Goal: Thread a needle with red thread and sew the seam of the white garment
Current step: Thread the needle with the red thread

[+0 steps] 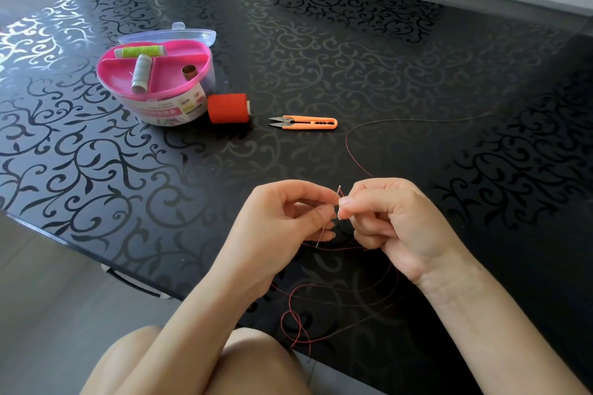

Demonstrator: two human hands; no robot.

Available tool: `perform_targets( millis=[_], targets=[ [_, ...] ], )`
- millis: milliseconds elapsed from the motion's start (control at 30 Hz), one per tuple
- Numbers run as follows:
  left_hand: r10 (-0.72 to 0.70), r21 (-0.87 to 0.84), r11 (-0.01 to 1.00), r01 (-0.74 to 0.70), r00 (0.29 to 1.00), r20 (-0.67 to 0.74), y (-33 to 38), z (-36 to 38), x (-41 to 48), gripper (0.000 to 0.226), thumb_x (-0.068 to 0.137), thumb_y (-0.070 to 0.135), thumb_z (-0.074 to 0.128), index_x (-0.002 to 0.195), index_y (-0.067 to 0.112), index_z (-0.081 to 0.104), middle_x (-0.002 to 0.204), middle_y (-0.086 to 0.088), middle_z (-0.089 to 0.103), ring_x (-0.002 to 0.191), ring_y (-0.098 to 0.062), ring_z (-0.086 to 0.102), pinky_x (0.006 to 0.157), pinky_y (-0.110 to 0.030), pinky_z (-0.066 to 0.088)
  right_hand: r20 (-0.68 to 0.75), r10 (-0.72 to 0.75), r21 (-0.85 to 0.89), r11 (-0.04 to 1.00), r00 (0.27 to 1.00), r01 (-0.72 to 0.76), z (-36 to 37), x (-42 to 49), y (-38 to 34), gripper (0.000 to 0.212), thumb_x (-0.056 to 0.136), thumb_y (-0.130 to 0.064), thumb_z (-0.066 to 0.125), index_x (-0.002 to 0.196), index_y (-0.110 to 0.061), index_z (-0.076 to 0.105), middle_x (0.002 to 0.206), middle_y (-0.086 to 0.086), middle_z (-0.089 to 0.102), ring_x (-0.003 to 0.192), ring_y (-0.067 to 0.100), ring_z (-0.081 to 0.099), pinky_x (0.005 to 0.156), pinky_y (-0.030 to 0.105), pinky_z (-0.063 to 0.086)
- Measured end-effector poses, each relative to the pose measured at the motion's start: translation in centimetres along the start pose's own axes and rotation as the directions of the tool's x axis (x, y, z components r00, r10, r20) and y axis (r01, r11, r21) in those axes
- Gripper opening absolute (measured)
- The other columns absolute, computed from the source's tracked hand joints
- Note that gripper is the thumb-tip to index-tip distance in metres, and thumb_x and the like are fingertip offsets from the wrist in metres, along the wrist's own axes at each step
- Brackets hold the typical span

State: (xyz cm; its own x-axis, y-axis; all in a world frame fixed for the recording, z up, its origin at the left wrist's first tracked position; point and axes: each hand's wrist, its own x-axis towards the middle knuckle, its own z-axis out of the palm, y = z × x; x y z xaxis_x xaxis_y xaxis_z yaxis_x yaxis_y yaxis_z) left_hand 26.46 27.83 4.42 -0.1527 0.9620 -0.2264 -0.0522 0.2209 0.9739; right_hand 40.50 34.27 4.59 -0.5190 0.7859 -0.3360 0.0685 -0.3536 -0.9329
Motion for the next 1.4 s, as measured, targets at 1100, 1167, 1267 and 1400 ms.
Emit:
perform_targets(
  millis=[1100, 1167, 1267, 1400],
  targets=[
    [0.139, 0.043, 0.990, -0.137, 0.989, -0.050, 0.4, -0.1, -0.1, 0.019, 0.077, 0.024, 0.059, 0.077, 0.014, 0.076, 0.083, -0.002, 0.069, 0.079, -0.023, 0.071, 0.080, -0.034, 0.056, 0.123, 0.019, 0.008, 1.000, 0.992, -0.020, 0.0, -0.4, -0.3, 0.021, 0.064, -0.009, 0.058, 0.047, -0.008, 0.045, 0.038, -0.003, 0.021, 0.040, 0.012, 0.015, 0.043, 0.021, 0.017],
    [0.149, 0.059, 0.987, -0.147, 0.988, -0.038, 0.4, -0.1, -0.1, 0.015, 0.079, 0.023, 0.065, 0.079, 0.012, 0.075, 0.084, -0.003, 0.070, 0.079, -0.023, 0.071, 0.082, -0.038, 0.056, 0.126, 0.016, 0.003, 1.000, 0.992, -0.017, 0.0, -0.5, -0.3, 0.018, 0.063, -0.008, 0.057, 0.050, -0.005, 0.046, 0.038, -0.003, 0.021, 0.039, 0.011, 0.017, 0.042, 0.020, 0.018],
    [0.162, 0.083, 0.984, -0.158, 0.986, -0.040, 0.4, -0.2, -0.1, 0.009, 0.086, 0.012, 0.069, 0.078, 0.012, 0.073, 0.077, -0.005, 0.071, 0.077, -0.022, 0.071, 0.081, -0.038, 0.056, 0.141, 0.017, -0.004, 1.000, 0.990, -0.017, -0.2, -0.5, -0.3, 0.014, 0.063, -0.010, 0.058, 0.051, -0.005, 0.053, 0.038, -0.003, 0.023, 0.040, 0.011, 0.018, 0.043, 0.021, 0.018],
    [0.187, 0.119, 0.977, -0.178, 0.980, -0.068, 0.3, -0.1, -0.1, 0.009, 0.087, 0.013, 0.068, 0.078, 0.013, 0.071, 0.072, -0.001, 0.071, 0.071, -0.017, 0.070, 0.077, -0.035, 0.055, 0.140, -0.047, -0.085, 0.995, 0.989, 0.059, -0.2, -0.6, -0.3, 0.008, 0.067, -0.015, 0.064, 0.059, -0.013, 0.066, 0.046, 0.002, 0.038, 0.043, 0.010, 0.023, 0.045, 0.025, 0.017]
  ],
)
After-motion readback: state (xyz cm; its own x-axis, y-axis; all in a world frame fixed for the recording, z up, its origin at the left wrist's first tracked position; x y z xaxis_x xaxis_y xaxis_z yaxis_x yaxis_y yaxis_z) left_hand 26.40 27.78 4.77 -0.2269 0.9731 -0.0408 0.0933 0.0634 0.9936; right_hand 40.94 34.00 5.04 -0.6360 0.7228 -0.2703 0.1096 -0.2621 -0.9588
